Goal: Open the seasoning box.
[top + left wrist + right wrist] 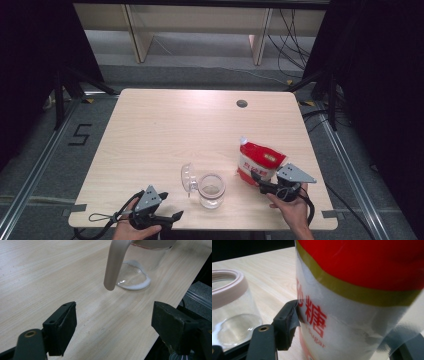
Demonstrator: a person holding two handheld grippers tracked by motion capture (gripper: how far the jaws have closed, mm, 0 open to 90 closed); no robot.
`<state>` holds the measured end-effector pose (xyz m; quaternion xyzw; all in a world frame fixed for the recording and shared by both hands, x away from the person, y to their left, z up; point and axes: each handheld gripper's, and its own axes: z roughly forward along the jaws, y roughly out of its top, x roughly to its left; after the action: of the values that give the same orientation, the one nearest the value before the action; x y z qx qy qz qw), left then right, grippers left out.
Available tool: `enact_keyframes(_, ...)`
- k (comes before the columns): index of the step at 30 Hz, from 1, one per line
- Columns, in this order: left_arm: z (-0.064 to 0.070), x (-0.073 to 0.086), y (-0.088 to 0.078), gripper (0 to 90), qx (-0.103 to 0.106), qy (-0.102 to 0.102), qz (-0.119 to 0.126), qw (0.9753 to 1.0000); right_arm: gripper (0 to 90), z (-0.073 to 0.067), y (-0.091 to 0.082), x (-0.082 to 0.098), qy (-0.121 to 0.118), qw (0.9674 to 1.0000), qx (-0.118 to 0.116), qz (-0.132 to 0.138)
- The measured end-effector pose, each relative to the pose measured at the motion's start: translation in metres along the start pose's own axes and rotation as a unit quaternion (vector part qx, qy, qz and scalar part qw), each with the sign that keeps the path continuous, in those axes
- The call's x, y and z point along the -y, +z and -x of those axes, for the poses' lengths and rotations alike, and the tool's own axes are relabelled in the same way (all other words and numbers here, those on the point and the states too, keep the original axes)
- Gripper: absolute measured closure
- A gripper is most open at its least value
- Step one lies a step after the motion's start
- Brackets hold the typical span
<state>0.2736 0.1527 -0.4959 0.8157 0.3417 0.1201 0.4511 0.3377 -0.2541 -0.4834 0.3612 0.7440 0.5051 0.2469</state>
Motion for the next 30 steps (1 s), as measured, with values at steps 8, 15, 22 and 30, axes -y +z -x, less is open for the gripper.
enact_keyframes(8,0.001,0.001,0.001,20.1,0.000,-0.007,-0.001,1.0000,36.6,-0.015,0.003,0.001,0.019,0.9980,0.059,0.012)
enact_keyframes(15,0.001,0.000,0.001,20.1,0.002,-0.001,-0.004,1.0000,36.8,-0.027,0.007,-0.002,0.031,0.9950,0.094,0.010)
enact_keyframes(22,0.001,0.001,0.000,20.1,0.000,-0.006,-0.005,1.0000,35.1,-0.018,0.005,0.001,0.018,0.9975,0.067,0.016)
enact_keyframes(30,0.001,0.001,0.001,20.1,0.003,-0.005,-0.008,1.0000,33.7,-0.001,-0.004,0.007,0.008,0.9985,-0.013,0.052)
